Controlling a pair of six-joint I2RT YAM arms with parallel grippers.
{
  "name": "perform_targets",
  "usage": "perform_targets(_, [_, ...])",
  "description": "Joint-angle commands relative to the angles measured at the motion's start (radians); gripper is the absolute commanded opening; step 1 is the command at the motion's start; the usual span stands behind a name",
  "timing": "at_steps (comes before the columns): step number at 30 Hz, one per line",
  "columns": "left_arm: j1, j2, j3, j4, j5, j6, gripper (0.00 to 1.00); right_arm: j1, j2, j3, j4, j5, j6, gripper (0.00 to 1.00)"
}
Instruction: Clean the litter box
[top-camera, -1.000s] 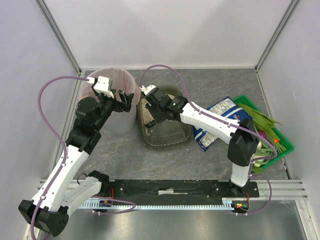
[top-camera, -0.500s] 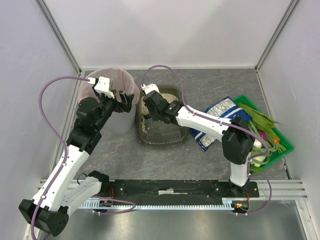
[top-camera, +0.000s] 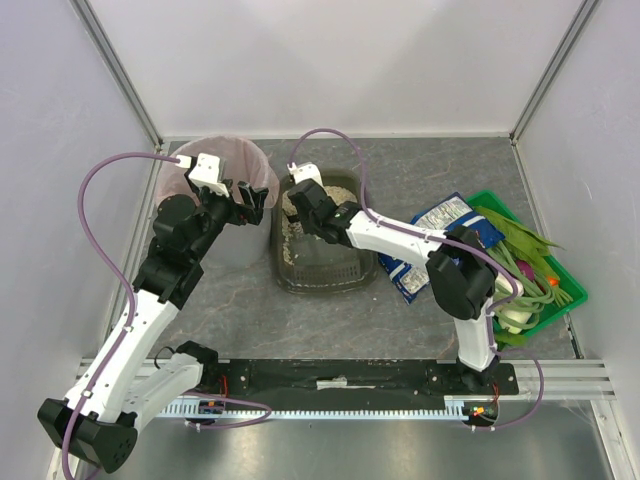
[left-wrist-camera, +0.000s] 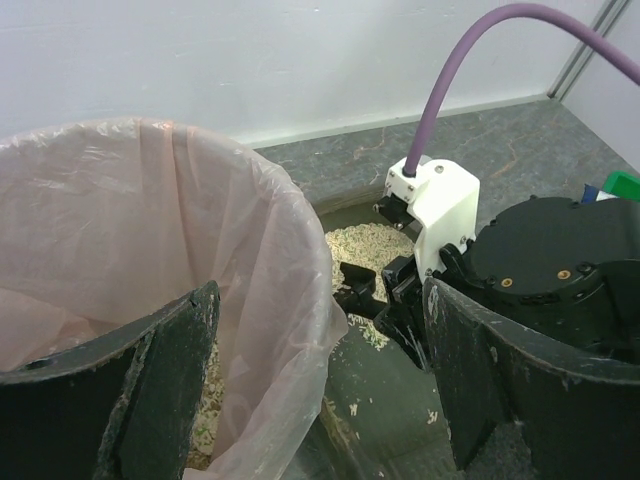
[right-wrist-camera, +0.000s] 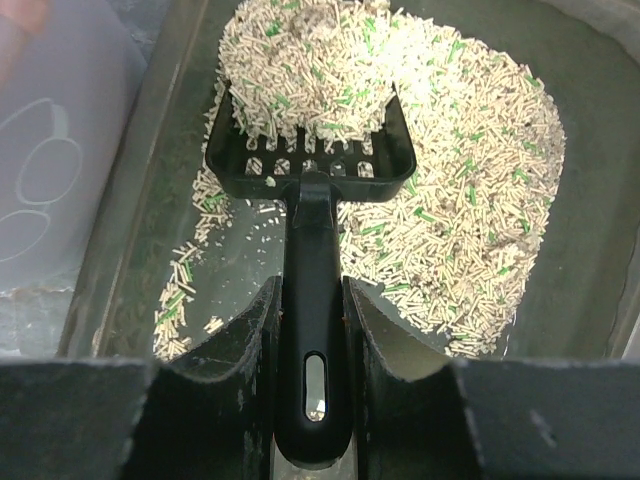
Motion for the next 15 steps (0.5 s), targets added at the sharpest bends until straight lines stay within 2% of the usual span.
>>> perform_targets(1, [0.001, -0.007, 0.0, 0.056, -0.008, 0.043, 0.88, -0.008, 0.072, -0.037, 0.052, -0.003, 0.023, 0.0])
perform_targets(12, [0.001, -0.007, 0.002, 0.055, -0.005, 0.04, 0.88, -0.008, 0.061, -0.187, 0.29, 0.029, 0.003, 0.0])
perform_targets(15, [-0.001, -0.004, 0.0, 0.056, -0.005, 0.04, 0.88, -0.008, 0.053, -0.194, 0.287, 0.028, 0.017, 0.0])
